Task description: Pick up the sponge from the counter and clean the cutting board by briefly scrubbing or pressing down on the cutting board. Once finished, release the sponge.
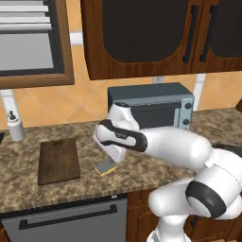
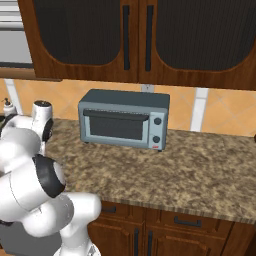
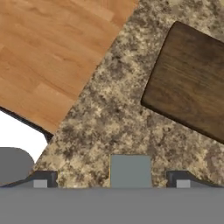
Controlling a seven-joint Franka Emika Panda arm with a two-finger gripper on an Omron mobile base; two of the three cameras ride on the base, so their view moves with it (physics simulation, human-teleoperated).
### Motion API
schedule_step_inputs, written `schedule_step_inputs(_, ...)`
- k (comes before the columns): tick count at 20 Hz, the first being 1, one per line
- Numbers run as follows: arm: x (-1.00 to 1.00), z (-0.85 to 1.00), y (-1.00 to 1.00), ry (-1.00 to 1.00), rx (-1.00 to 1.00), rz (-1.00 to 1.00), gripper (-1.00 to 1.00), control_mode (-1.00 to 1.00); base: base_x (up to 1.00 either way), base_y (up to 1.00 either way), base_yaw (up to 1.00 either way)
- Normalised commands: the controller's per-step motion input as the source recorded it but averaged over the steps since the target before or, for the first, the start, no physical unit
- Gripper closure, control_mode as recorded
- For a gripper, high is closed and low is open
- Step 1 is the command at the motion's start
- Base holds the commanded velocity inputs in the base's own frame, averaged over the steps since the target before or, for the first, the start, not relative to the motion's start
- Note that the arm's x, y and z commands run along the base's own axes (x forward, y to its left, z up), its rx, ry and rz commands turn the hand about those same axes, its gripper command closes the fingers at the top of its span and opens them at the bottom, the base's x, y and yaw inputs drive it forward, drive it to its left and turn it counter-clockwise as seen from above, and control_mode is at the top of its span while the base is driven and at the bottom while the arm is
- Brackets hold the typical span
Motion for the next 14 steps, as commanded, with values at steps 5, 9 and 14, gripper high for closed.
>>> schedule_step_inputs(5,-0.41,0.71,-0.31,0.01,0.28,-0.34,-1.00,-1.00,0.00,0.00,0.00)
schedule_step_inputs(9,-0.77,0.34,-0.41,0.01,0.05,-0.38,-1.00,-1.00,0.00,0.00,0.00)
schedule_step_inputs(14,-0.94,0.24,-0.43,0.00,0.01,-0.41,-1.00,-1.00,0.00,0.00,0.00)
